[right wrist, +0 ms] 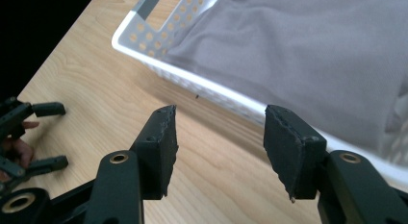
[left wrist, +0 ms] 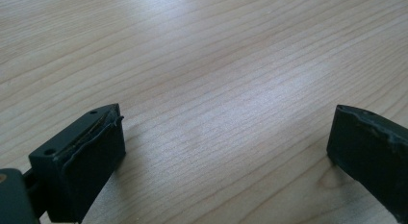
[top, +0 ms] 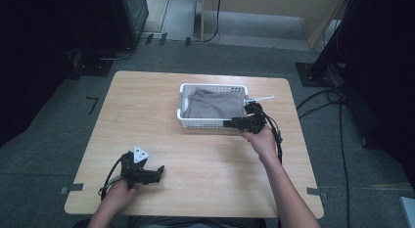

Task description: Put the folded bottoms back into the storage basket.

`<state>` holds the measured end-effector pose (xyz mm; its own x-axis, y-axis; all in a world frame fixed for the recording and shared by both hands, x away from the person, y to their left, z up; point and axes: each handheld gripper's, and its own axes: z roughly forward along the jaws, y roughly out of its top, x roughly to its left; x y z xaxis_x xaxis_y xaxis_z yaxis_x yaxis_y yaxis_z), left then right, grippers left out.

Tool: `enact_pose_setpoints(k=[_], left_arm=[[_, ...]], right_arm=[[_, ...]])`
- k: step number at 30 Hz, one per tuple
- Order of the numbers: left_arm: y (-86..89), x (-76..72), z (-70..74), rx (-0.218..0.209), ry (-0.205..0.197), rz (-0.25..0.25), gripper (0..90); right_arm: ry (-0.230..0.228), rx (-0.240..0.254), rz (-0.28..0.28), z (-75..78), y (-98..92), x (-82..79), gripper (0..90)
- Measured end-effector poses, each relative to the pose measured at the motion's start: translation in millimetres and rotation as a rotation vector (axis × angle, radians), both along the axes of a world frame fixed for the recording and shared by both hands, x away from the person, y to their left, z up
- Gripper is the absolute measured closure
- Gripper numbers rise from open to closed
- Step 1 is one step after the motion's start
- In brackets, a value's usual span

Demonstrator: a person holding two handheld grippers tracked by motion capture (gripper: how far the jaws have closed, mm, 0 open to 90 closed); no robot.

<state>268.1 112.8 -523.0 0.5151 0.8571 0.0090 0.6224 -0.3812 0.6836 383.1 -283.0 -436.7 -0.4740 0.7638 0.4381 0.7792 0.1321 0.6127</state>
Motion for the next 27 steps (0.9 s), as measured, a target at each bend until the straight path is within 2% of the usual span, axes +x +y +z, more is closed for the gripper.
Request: enact_pose_setpoints(k=[10,15,20,27], left_arm=[[0.0,0.0,0.0,0.0,0.0,0.0,0.0],[0.0,0.0,0.0,0.0,0.0,0.0,0.0],[0.0,0.0,0.0,0.0,0.0,0.0,0.0],[0.0,0.0,0.0,-0.001,0.0,0.001,0.0]], right_arm=[[-0.01,0.005,0.007,-14.4,-20.0,-28.5,45.8],[-0.024,-0.011,0.005,-22.0,-29.6,-38.5,45.8],[-0.014,0.003,-0.014,-34.9,-45.1,-50.2,45.9],[0.002,-0.022,-0.045,-53.2,-67.2,-65.5,46.2]])
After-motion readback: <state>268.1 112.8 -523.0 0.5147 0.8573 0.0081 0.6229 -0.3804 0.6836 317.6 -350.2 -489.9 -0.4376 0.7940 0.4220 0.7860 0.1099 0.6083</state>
